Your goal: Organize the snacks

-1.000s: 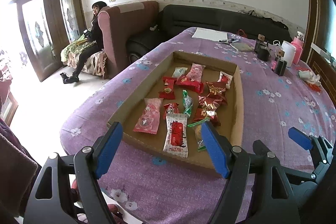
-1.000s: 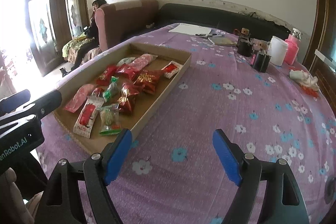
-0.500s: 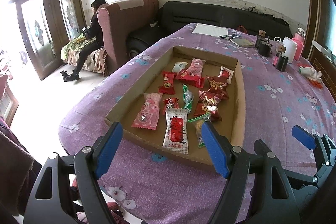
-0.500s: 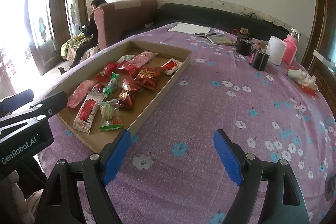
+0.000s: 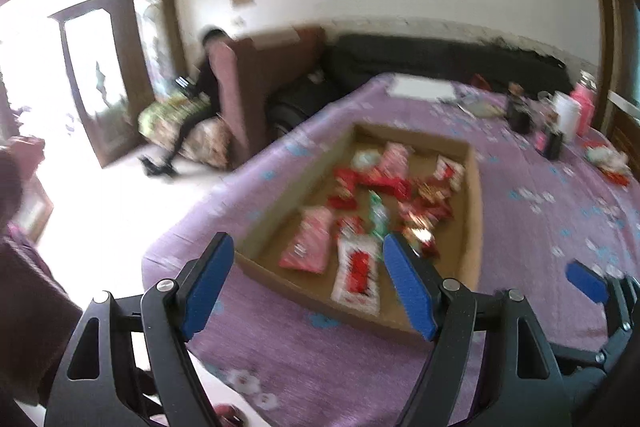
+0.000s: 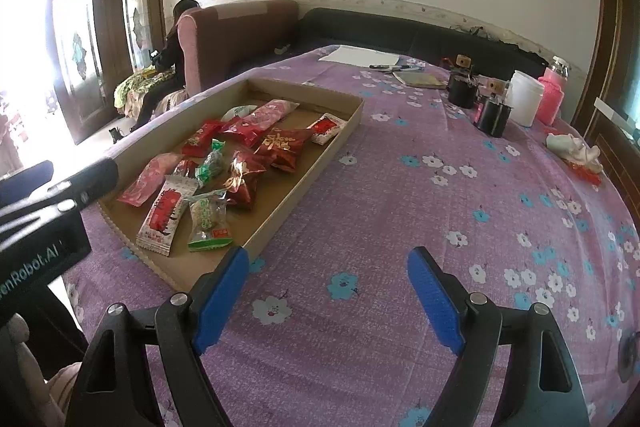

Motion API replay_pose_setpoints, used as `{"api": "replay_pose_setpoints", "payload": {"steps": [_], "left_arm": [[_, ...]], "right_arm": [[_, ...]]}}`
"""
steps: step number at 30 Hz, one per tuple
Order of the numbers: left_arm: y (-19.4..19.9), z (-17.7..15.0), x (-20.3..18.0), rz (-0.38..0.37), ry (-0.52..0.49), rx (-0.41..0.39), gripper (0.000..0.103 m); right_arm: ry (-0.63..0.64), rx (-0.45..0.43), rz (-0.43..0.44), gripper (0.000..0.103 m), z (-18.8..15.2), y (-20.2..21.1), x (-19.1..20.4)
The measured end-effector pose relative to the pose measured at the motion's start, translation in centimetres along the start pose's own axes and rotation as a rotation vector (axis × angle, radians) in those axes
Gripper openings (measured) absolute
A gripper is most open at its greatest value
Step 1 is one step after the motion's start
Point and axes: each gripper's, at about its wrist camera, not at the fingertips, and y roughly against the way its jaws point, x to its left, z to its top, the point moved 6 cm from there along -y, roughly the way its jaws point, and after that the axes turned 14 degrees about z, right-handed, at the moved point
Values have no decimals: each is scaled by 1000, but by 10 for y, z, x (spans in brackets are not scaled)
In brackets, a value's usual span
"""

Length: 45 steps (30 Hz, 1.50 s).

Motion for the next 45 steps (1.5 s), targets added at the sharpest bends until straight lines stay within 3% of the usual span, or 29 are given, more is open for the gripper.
{"api": "replay_pose_setpoints", "payload": {"steps": [1,4,11,15,27,45], "left_arm": [[4,3,4,35,9,-25,93],[16,11,17,99,60,-98,103],[23,9,31,55,119,-142,103],[14,3,19,-16,85,-63,103],[-8,-15,8,-62,64,78,103],[-24,-26,8,-89,70,166,103]], "right_arm": [[4,-3,-1,84,0,0,1],[14,-13,-4,84,0,2,3],[3,-19,2,84,0,3,2],[6,-19,3,84,-1,3,3],[53,-7,6,84,-6,-2,17],[77,14,-4,85,-10,-9,25]]}}
